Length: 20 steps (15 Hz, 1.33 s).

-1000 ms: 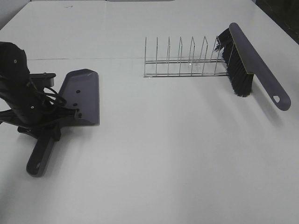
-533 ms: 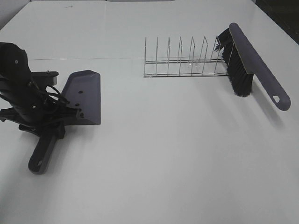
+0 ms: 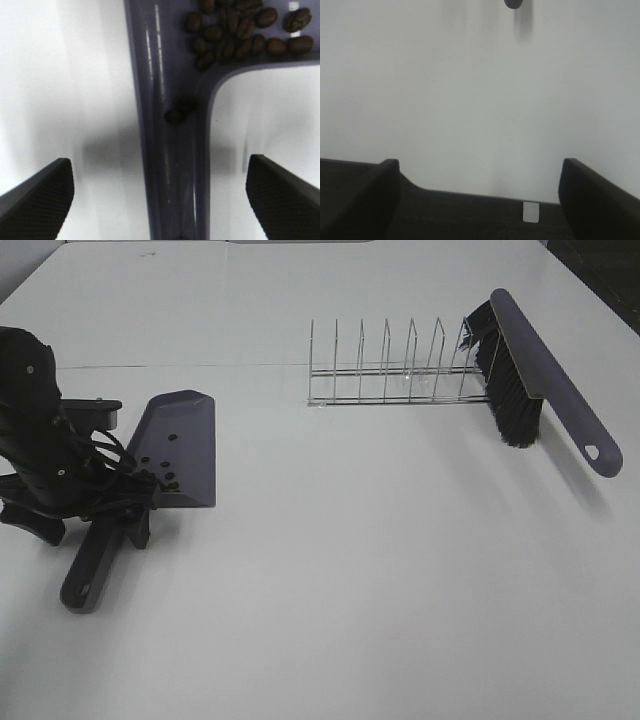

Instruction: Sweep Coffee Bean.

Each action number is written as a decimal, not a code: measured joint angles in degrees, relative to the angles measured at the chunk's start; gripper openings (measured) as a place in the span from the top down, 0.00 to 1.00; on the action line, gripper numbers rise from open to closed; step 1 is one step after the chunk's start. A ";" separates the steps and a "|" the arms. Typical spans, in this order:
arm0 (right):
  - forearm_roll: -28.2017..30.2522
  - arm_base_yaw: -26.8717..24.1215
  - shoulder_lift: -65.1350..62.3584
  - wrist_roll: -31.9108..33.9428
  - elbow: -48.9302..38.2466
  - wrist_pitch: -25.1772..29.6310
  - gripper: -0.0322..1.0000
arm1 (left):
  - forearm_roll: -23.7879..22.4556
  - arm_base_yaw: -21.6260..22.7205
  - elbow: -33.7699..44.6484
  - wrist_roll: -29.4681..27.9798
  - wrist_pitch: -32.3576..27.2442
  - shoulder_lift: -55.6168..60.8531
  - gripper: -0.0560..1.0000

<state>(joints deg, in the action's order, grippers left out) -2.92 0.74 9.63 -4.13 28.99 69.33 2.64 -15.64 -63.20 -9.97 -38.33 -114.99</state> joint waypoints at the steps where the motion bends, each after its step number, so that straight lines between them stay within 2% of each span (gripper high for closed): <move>1: 0.00 0.00 -2.06 -0.29 -0.40 0.52 0.19 | -1.09 0.00 0.11 0.00 -1.43 2.01 0.14; 5: 0.00 0.00 -6.65 -2.18 -0.69 -0.29 0.20 | -3.21 0.00 0.11 0.00 -8.54 10.49 0.14; 7: -1.32 0.00 -7.05 -5.10 -2.46 -4.30 0.20 | -4.07 0.00 0.46 0.00 -13.87 18.91 0.14; 9: -1.95 0.00 -7.05 -5.96 -2.69 -5.10 0.20 | -4.41 0.00 2.58 0.00 -14.32 25.15 0.14; 13: -2.12 0.00 -7.05 -6.42 -2.75 -5.21 0.22 | -4.41 0.00 13.52 0.46 -14.44 43.37 0.14; 14: -2.12 0.00 -7.05 -6.42 -2.75 -5.21 0.22 | -4.41 0.00 17.13 0.63 -14.67 49.50 0.14; 15: -2.12 0.00 -7.05 -6.42 -2.75 -5.21 0.22 | -4.30 0.00 22.52 0.86 -15.18 61.13 0.14; 20: -2.12 0.00 -7.05 -6.36 -2.75 -5.33 0.22 | -4.24 0.00 30.37 2.18 -15.47 88.12 0.14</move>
<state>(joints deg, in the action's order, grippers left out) -5.04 0.74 2.58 -10.49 26.24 64.00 -1.60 -15.64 -32.83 -7.79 -53.80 -26.87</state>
